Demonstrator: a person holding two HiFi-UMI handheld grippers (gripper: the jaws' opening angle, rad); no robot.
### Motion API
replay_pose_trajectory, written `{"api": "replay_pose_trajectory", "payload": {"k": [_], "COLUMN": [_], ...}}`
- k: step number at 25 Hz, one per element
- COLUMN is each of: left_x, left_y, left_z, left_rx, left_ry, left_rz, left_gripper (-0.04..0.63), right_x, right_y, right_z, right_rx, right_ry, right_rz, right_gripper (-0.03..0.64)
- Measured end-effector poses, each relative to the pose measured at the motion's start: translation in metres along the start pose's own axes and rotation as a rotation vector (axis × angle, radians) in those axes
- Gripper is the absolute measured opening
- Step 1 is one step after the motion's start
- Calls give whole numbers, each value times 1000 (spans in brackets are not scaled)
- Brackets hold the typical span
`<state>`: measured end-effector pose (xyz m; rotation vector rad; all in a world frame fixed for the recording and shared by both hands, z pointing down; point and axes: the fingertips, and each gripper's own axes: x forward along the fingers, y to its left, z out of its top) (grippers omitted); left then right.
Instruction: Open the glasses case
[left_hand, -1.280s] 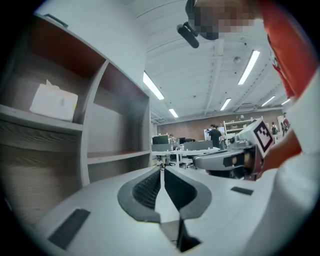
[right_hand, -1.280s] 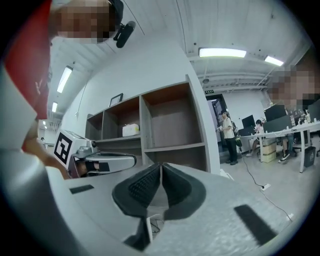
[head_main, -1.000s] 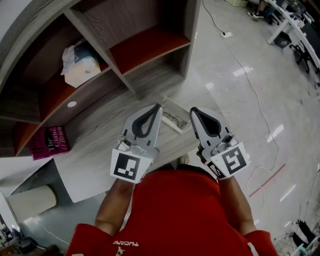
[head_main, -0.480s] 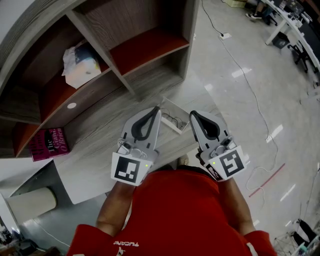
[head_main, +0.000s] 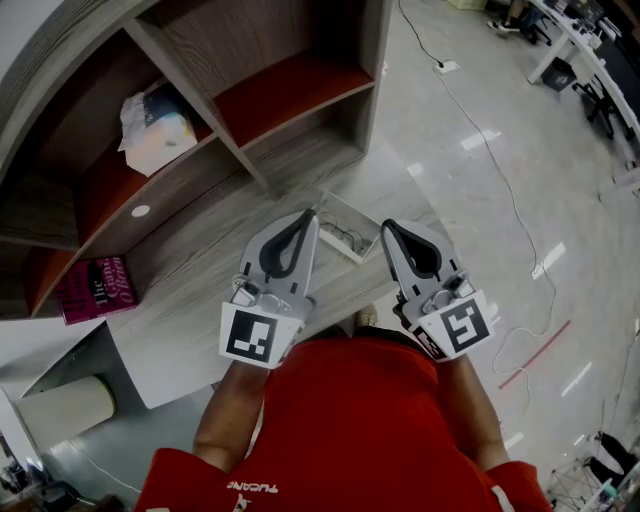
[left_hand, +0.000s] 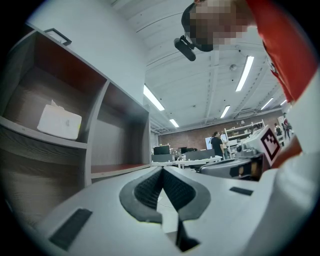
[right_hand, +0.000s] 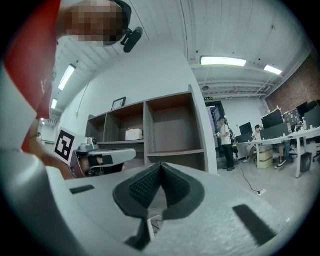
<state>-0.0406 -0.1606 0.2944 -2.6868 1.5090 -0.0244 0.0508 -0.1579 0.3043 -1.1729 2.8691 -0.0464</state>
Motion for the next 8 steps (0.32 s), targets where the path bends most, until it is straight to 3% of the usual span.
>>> {"api": "replay_pose_trajectory", "payload": {"k": [8], "left_x": [0], "left_y": [0], "left_z": [-2], "left_rx": [-9], "left_ry": [6], "left_rz": [3], "left_gripper": [9], "right_x": [-3], "right_y": [-2], "right_z": [-2], "right_rx": [-1], "right_ry": [1], "right_rz": [-3], "right_gripper": [3]}}
